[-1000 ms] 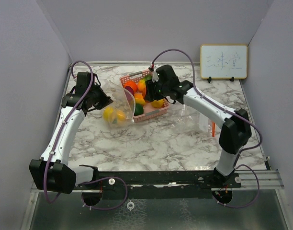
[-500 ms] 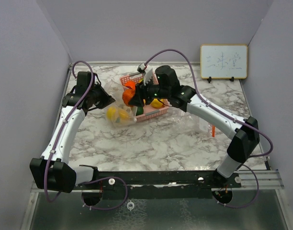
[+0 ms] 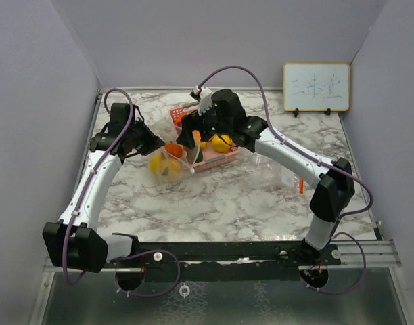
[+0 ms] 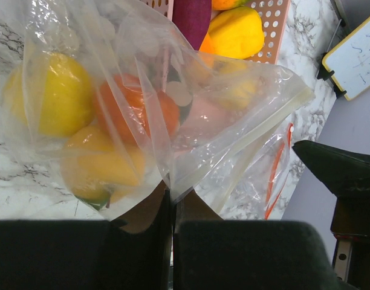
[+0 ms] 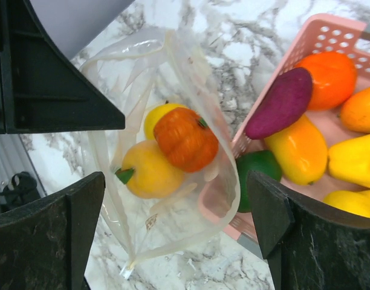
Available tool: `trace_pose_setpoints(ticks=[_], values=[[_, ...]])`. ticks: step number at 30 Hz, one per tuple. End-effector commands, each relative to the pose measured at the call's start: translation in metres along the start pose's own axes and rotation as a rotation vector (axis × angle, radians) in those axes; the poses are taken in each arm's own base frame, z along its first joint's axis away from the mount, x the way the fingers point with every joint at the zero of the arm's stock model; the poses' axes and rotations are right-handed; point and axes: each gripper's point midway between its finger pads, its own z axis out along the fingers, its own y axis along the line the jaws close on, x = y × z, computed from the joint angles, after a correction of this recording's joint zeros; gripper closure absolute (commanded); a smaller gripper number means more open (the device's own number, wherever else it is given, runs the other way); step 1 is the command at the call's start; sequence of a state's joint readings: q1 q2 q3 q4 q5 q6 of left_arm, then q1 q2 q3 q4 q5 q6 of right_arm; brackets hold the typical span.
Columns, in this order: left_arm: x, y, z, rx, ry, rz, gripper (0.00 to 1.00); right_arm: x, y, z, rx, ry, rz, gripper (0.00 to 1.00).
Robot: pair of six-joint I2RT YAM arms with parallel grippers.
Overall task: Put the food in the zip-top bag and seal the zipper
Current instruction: Place the fake vegetable in the zipper food storage bag, then pick up the fake fruit from the bin.
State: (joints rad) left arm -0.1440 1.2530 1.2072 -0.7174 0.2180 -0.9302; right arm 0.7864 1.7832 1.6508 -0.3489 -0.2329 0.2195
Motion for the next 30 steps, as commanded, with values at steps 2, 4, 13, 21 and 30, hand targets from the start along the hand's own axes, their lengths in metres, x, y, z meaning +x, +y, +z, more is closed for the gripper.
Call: trace_pose_setpoints(ticks=[2,4,13,21,30], values=[[-0.018,-0.013,-0.013,0.026,-0.067,-0.007,1.00,-0.030,-0.057,-0.041,0.281,-0.088,0.087,0.00],[-0.031,-0.012,-0.025,0.005,-0.123,-0.006,1.00,-0.017,-0.078,-0.042,0.319,-0.059,0.127,0.00],[-0.061,0.007,-0.064,-0.124,-0.298,0.019,1.00,0.048,-0.086,0.010,0.215,0.103,0.162,0.12],[-0.055,0.016,-0.055,-0.133,-0.271,0.014,1.00,0.095,-0.076,0.045,0.110,0.229,0.217,0.20],[-0.049,0.017,-0.048,-0.109,-0.243,0.015,1.00,0.141,-0.078,0.071,0.120,0.328,0.307,0.27]])
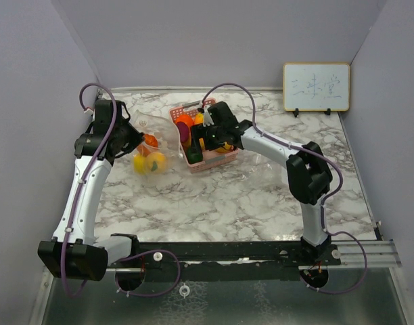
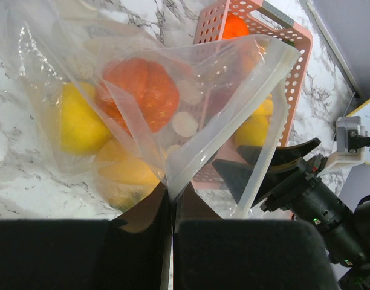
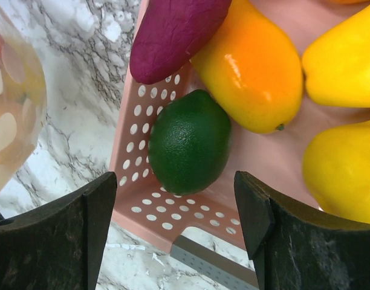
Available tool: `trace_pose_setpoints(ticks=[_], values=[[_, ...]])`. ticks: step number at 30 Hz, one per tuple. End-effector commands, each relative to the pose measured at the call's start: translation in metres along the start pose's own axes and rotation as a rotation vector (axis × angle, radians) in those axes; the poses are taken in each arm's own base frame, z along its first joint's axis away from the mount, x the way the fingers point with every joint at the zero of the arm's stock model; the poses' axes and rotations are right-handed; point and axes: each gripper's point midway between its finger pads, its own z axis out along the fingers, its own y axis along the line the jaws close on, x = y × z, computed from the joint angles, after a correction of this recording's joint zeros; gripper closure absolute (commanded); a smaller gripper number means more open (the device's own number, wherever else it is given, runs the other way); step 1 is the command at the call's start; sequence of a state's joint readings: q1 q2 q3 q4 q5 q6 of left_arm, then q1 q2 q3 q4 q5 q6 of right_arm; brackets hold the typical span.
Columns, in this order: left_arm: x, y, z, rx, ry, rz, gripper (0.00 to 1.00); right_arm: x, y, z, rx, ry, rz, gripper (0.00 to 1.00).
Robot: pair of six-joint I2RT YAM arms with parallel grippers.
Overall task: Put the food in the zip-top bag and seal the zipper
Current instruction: Pick up the fake fruit from the bin.
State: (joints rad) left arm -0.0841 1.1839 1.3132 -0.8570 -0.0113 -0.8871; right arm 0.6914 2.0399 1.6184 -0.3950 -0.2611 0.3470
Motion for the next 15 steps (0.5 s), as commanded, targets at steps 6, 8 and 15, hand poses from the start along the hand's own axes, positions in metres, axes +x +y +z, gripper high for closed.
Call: trace_pose_setpoints(ticks=[6,8,15], values=[[-0.001,-0.004,-0.005,0.047,-0.008,0.009,1.00,0.028,-0.010,0.041,0.013,0.083,0.055,0.27],[0.000,-0.004,-0.006,0.052,-0.006,0.007,1.00,0.029,-0.011,0.047,0.018,0.083,0.053,0.27],[0.004,-0.004,-0.005,0.061,0.007,0.002,1.00,0.025,-0.021,0.055,0.062,0.056,0.034,0.48]])
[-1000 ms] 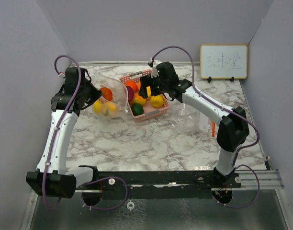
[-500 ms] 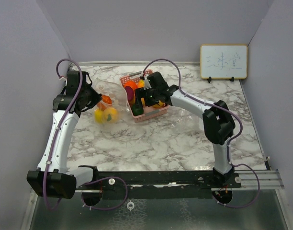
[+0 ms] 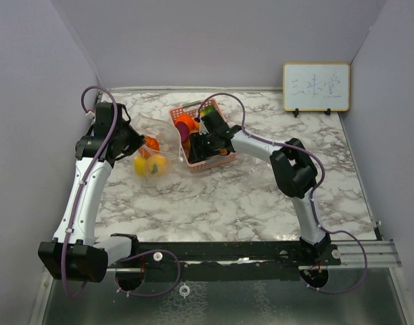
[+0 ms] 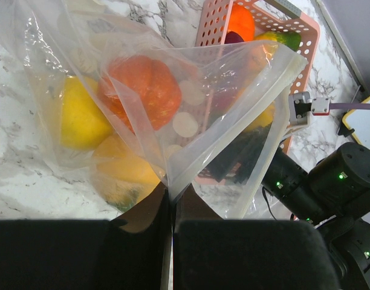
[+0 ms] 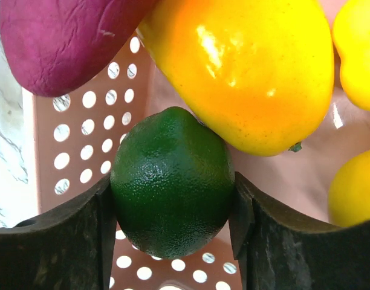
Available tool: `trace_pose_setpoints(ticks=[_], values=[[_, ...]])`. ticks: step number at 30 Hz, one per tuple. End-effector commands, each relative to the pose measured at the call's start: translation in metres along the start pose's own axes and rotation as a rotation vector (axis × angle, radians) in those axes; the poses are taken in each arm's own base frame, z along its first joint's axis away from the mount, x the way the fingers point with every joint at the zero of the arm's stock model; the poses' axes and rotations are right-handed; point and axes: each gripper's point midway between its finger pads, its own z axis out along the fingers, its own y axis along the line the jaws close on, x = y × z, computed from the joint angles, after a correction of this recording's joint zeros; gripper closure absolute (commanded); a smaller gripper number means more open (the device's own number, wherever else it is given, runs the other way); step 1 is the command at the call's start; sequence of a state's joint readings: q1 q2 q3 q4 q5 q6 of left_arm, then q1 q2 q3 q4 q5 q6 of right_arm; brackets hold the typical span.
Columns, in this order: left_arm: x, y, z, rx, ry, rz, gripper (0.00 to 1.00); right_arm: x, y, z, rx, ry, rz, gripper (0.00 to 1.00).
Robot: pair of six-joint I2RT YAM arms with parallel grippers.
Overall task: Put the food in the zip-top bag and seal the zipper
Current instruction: Pick up the fake fruit from the bin, then place the fake fruit in the zipper food storage bag.
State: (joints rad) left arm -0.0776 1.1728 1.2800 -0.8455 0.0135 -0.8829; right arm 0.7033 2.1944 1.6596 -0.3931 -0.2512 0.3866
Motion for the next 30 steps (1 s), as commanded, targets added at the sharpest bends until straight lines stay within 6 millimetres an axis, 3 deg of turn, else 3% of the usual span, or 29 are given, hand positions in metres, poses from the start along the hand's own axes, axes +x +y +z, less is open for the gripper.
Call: trace_pose_setpoints(ticks=[1,6,11,16,20,24,26,30], values=[[-0.003,-0.008,-0.007,0.055,-0.015,0.002,1.00,-0.017,-0.002,0.003,0.031,-0.058,-0.028,0.55],[-0.001,-0.006,-0.006,0.055,-0.011,0.001,1.00,-0.041,0.009,-0.028,0.040,-0.130,-0.072,0.67],[0.002,-0.004,-0.005,0.053,-0.004,-0.004,1.00,-0.079,0.035,-0.089,0.019,-0.244,-0.136,0.68],[0.005,-0.002,-0.005,0.056,0.002,-0.005,1.00,-0.112,0.084,-0.157,-0.123,-0.373,-0.246,0.68],[0.009,-0.002,-0.003,0.063,0.016,-0.012,1.00,-0.113,0.137,-0.188,-0.305,-0.410,-0.328,0.65],[0.012,-0.003,-0.002,0.078,0.028,-0.013,1.00,-0.100,0.186,-0.191,-0.427,-0.404,-0.382,0.60],[0.012,-0.006,-0.003,0.089,0.031,-0.014,1.00,-0.096,0.192,-0.178,-0.435,-0.381,-0.370,0.59],[0.015,-0.012,-0.007,0.127,0.046,-0.027,1.00,-0.096,0.185,-0.147,-0.398,-0.343,-0.336,0.50]])
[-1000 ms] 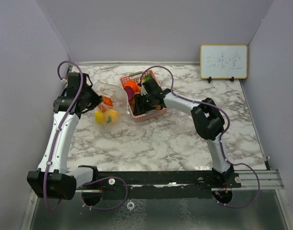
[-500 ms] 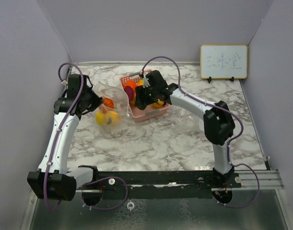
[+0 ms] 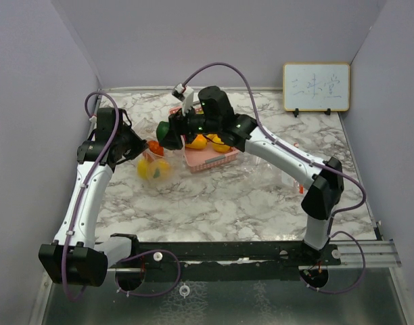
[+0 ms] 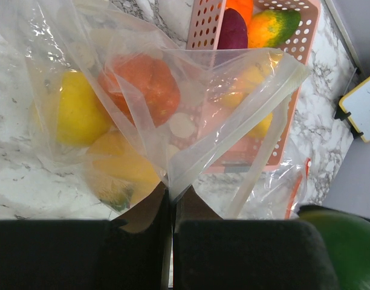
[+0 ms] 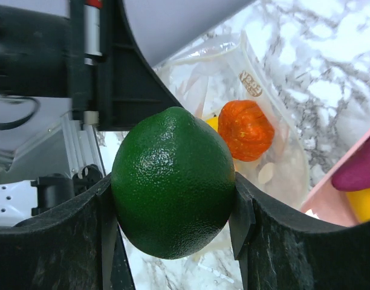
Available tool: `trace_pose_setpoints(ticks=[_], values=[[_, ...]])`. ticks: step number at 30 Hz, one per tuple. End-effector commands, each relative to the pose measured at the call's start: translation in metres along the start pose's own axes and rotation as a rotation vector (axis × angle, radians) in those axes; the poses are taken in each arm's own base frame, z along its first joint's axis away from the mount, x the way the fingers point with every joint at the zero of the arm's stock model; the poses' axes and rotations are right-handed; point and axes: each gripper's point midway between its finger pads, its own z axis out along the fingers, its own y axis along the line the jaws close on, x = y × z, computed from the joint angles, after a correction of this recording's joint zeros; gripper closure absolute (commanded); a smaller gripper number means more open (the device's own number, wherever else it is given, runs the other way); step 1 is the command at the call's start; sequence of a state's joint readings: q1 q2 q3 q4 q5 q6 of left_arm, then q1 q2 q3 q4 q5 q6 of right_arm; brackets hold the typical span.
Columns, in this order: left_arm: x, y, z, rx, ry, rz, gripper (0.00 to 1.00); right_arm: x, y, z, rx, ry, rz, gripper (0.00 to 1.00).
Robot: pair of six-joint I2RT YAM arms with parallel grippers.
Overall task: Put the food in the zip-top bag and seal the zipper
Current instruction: Place the fake fruit in the zipper food storage bag, then pick up the fake vegetable from the bin.
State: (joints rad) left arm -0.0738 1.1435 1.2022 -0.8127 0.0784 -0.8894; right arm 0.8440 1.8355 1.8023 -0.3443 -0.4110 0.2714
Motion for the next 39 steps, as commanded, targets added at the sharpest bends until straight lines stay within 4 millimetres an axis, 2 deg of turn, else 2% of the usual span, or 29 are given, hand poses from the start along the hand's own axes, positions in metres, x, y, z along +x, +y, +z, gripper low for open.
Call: trace_pose_setpoints(ticks=[1,3,6,7,10,14,16,18,20,23,24,29,39], values=[[-0.001,-0.020,-0.012,0.108,-0.005,-0.019,1.00,0.022,-0.018,0.028,0.013,0.054,0.039,0.44],[0.001,-0.020,-0.013,0.116,0.000,-0.024,1.00,0.023,-0.022,0.031,0.029,0.059,0.039,0.30],[0.004,-0.018,-0.012,0.115,0.012,-0.029,1.00,0.022,-0.031,0.030,0.080,0.057,0.037,0.03],[0.005,-0.018,-0.011,0.118,0.016,-0.033,1.00,0.022,-0.035,0.029,0.105,0.056,0.034,0.00],[0.007,-0.018,-0.010,0.123,0.022,-0.035,1.00,0.011,-0.040,0.022,0.154,0.033,0.011,0.00],[0.012,-0.014,-0.005,0.112,0.036,-0.039,1.00,-0.016,-0.045,0.004,0.236,-0.041,-0.031,0.00],[0.013,-0.014,-0.005,0.121,0.042,-0.046,1.00,-0.027,-0.060,-0.008,0.324,-0.079,-0.022,0.00],[0.013,-0.014,-0.007,0.121,0.038,-0.044,1.00,-0.031,-0.086,-0.016,0.403,-0.096,0.016,0.00],[0.010,-0.012,-0.011,0.109,0.021,-0.028,1.00,-0.028,-0.113,-0.016,0.450,-0.082,0.059,0.00],[0.004,-0.006,-0.017,0.068,-0.004,0.004,1.00,-0.013,-0.145,0.003,0.489,-0.031,0.051,0.00],[0.003,-0.005,-0.018,0.059,-0.008,0.010,1.00,-0.001,-0.156,0.014,0.499,-0.005,0.050,0.00],[0.004,0.003,-0.018,0.025,-0.001,0.033,1.00,0.025,-0.187,0.043,0.536,0.027,0.091,0.06],[0.012,0.019,-0.014,-0.040,0.033,0.061,1.00,0.070,-0.210,0.082,0.517,0.056,0.169,0.15]])
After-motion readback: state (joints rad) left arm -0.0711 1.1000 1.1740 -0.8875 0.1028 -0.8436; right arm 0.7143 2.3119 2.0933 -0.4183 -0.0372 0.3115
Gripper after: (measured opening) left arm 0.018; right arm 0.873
